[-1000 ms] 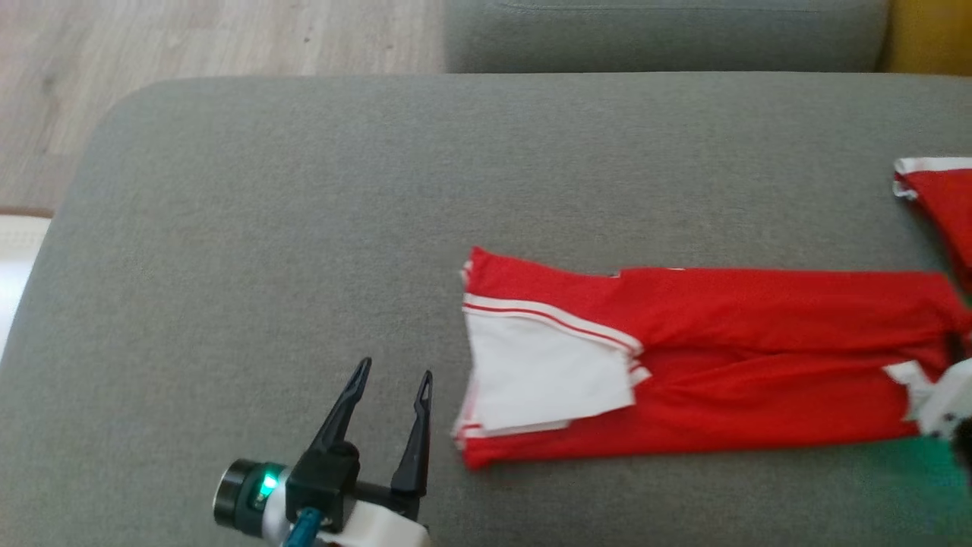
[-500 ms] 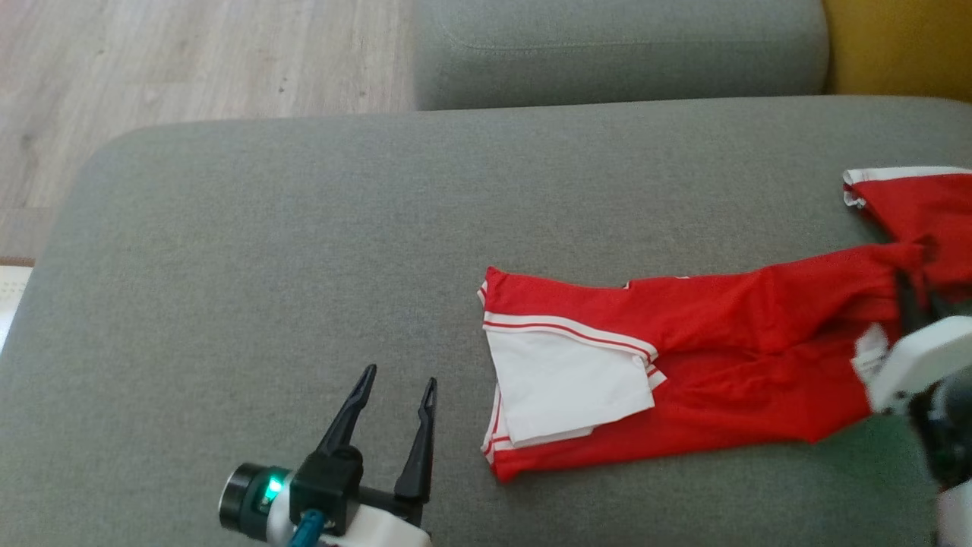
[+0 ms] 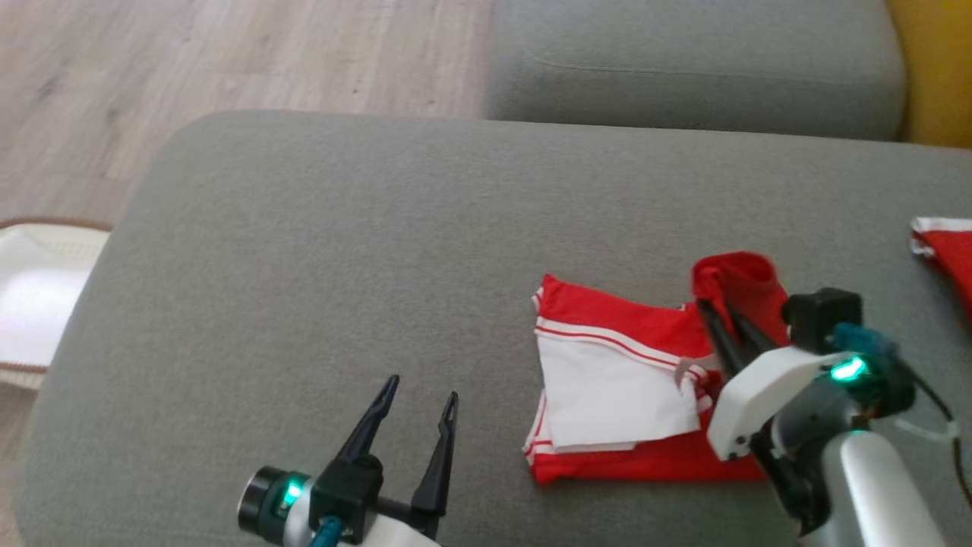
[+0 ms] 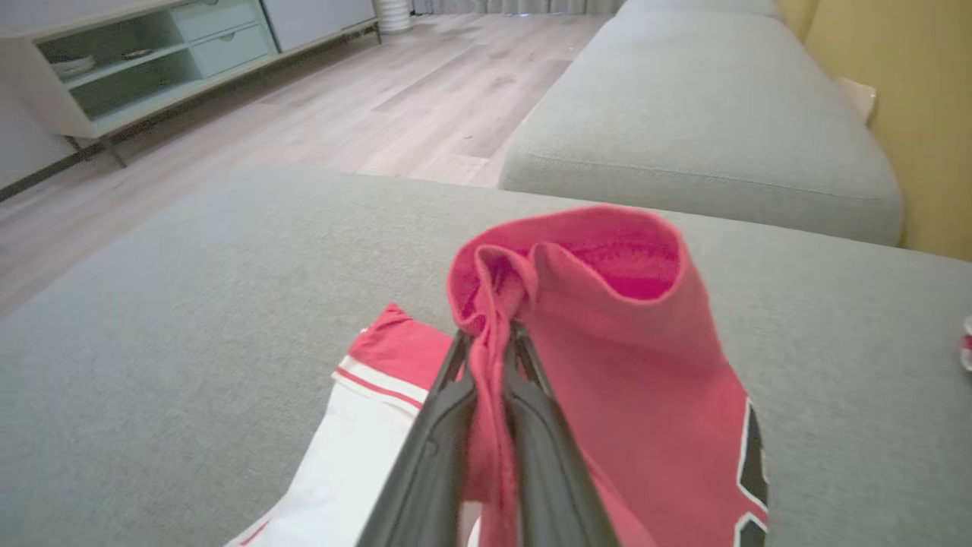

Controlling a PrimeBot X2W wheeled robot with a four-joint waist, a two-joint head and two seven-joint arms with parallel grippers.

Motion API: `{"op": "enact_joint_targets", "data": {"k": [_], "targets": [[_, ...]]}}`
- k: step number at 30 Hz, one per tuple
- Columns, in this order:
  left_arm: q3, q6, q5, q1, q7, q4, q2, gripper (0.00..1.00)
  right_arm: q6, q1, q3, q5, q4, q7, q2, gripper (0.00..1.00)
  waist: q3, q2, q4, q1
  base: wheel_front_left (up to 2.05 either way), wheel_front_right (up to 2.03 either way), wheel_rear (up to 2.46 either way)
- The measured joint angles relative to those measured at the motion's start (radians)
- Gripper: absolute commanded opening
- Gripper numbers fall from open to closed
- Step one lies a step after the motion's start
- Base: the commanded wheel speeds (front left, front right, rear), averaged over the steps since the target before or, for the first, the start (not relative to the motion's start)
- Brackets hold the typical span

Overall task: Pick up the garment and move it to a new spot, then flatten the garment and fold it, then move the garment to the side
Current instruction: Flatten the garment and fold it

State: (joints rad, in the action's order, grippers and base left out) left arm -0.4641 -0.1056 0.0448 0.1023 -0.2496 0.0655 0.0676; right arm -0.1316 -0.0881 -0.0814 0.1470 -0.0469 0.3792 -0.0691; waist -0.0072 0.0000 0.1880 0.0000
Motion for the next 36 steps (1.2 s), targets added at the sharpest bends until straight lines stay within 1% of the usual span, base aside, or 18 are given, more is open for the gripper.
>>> {"op": "enact_joint_targets", "data": {"k": [4,10,17,18,19,20,21,22,25,29,33,36], "targets": [[-0.009,0.000,-0.001,-0.001,0.000,0.001,-0.002,1.00,0.000,-0.001,-0.051,0.004,-0.026,-0.001,0.005,0.00,0.006,0.0000,0.037,0.0000,0.00,0.00,0.00],[-0.019,0.000,-0.001,-0.004,0.000,0.008,-0.003,1.00,0.000,-0.017,-0.110,0.043,-0.110,-0.009,0.009,0.00,0.023,0.0000,0.086,0.0000,0.00,0.00,0.00],[-0.042,0.000,0.002,-0.008,0.000,0.017,-0.004,1.00,0.000,-0.090,-0.156,0.091,-0.201,-0.036,0.010,0.00,0.035,0.0000,0.133,0.0000,0.00,0.00,0.00],[-0.042,-0.001,0.002,-0.010,0.000,0.019,-0.004,1.00,0.000,-0.095,-0.166,0.102,-0.208,-0.036,0.010,0.10,0.037,0.0000,0.136,0.0000,0.00,0.00,0.00],[-0.042,-0.001,0.002,-0.011,0.000,0.020,-0.004,1.00,0.000,-0.099,-0.180,0.110,-0.216,-0.036,0.010,0.24,0.040,0.0000,0.139,0.0000,0.00,0.00,0.00],[-0.043,-0.001,0.002,-0.012,0.000,0.022,-0.004,1.00,0.000,-0.103,-0.192,0.118,-0.225,-0.036,0.010,0.34,0.042,0.0000,0.140,0.0000,0.00,0.00,0.00],[-0.043,-0.001,0.002,-0.014,0.000,0.022,-0.004,1.00,0.000,-0.106,-0.202,0.123,-0.231,-0.036,0.010,0.53,0.043,0.0000,0.141,0.0000,0.00,0.00,0.00],[-0.043,-0.001,0.002,-0.016,0.000,0.022,-0.004,1.00,0.000,-0.107,-0.209,0.127,-0.235,-0.036,0.010,0.99,0.044,0.0000,0.140,0.0000,0.00,0.00,0.00],[-0.042,-0.009,0.007,-0.023,0.000,0.022,-0.005,1.00,0.000,-0.107,-0.231,0.156,-0.239,-0.038,0.010,1.00,0.047,0.0000,0.132,0.0000,0.00,0.00,0.00],[-0.039,-0.009,0.011,-0.025,0.000,0.024,-0.005,1.00,0.000,-0.107,-0.245,0.210,-0.197,-0.100,0.010,1.00,0.049,0.0000,0.110,0.0000,0.00,0.00,0.00],[-0.032,-0.014,0.011,-0.025,0.000,0.024,-0.005,1.00,0.000,-0.106,-0.206,0.208,-0.151,-0.170,0.010,1.00,0.045,0.0000,0.078,0.0000,0.00,0.00,0.00],[-0.012,-0.022,0.012,-0.025,0.000,0.024,-0.006,1.00,0.000,-0.100,-0.174,0.201,-0.124,-0.238,-0.014,1.00,0.039,0.0000,0.049,0.0000,0.00,0.00,0.00]]}}
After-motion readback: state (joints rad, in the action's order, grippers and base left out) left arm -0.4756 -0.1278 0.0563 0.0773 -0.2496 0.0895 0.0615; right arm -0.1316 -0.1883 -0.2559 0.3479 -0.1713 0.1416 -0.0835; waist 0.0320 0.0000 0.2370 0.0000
